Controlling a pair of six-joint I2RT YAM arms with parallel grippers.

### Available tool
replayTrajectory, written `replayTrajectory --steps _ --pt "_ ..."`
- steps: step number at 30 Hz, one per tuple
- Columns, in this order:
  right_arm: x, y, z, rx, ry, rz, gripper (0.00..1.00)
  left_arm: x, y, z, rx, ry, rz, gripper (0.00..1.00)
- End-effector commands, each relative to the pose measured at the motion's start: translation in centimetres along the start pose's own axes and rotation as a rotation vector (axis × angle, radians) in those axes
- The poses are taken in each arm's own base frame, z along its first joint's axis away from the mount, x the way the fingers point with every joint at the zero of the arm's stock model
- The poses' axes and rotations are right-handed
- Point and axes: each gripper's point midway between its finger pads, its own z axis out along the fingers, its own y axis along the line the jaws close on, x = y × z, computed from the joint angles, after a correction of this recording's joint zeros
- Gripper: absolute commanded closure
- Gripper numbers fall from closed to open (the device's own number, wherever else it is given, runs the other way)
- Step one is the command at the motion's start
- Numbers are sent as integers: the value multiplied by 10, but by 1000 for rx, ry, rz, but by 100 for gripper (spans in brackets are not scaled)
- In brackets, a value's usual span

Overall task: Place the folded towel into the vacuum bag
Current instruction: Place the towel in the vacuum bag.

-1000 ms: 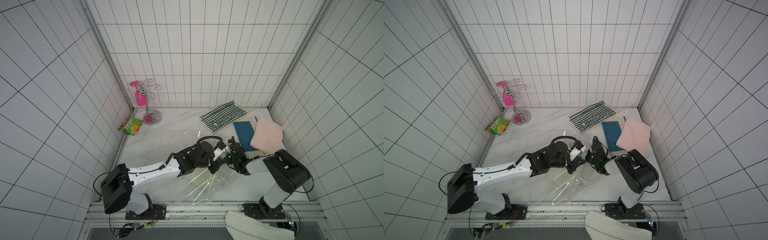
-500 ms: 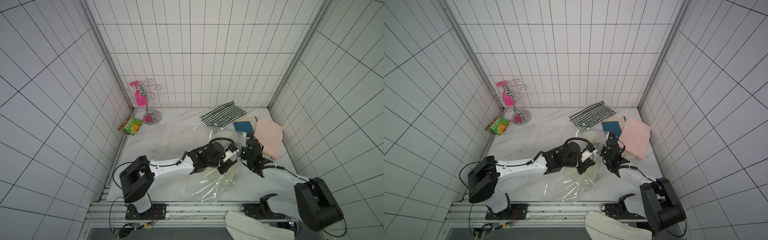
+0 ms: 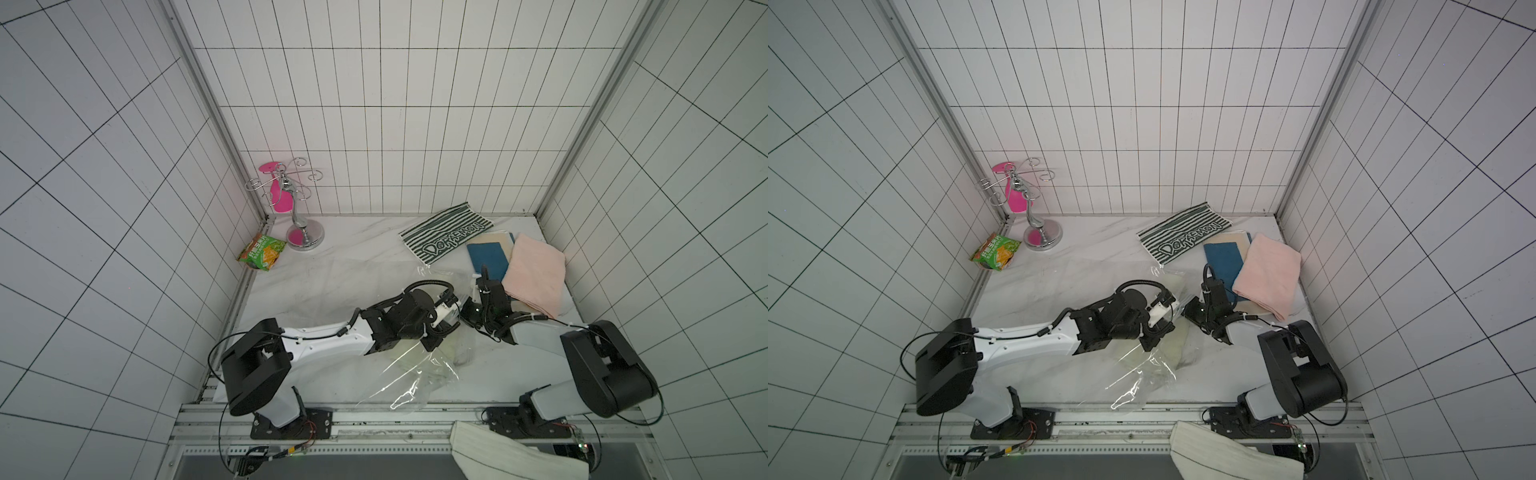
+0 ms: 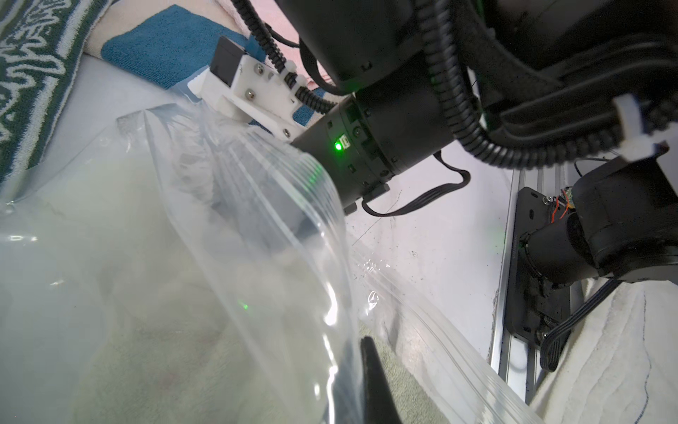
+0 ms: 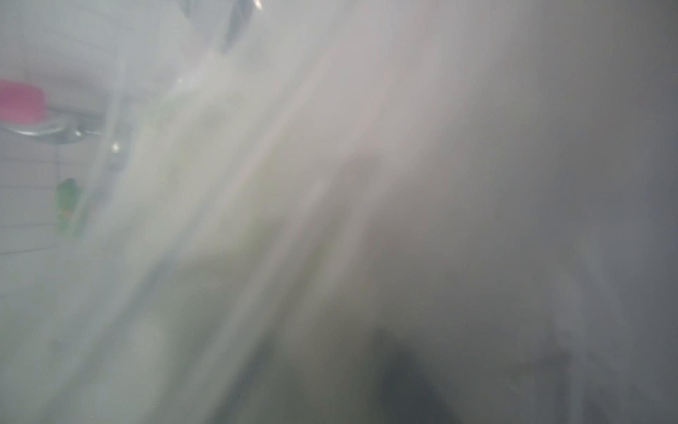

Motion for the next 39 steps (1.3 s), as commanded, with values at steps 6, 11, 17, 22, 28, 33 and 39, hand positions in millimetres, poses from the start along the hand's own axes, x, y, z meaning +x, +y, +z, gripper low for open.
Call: replayTrajectory --steps 6,11,17,22,28,33,39 --pt "45 -3 -51 107 159 -35 35 -45 9 -23 -37 -152 -28 100" --pt "69 -3 -39 73 186 42 37 -48 6 -25 -15 -169 -47 100" --pt "67 4 -24 14 178 139 38 -38 2 -22 16 -143 -56 100" --pt "57 -6 -45 128 138 82 39 -32 3 -18 13 -121 -59 100" --pt "36 -26 -53 189 118 48 38 -35 -3 -20 41 -141 -75 100" --pt "45 -20 -20 81 190 89 42 -39 -5 -24 45 -143 -68 100" --pt "37 -9 -10 -12 138 125 58 -30 -7 -16 67 -112 -64 100"
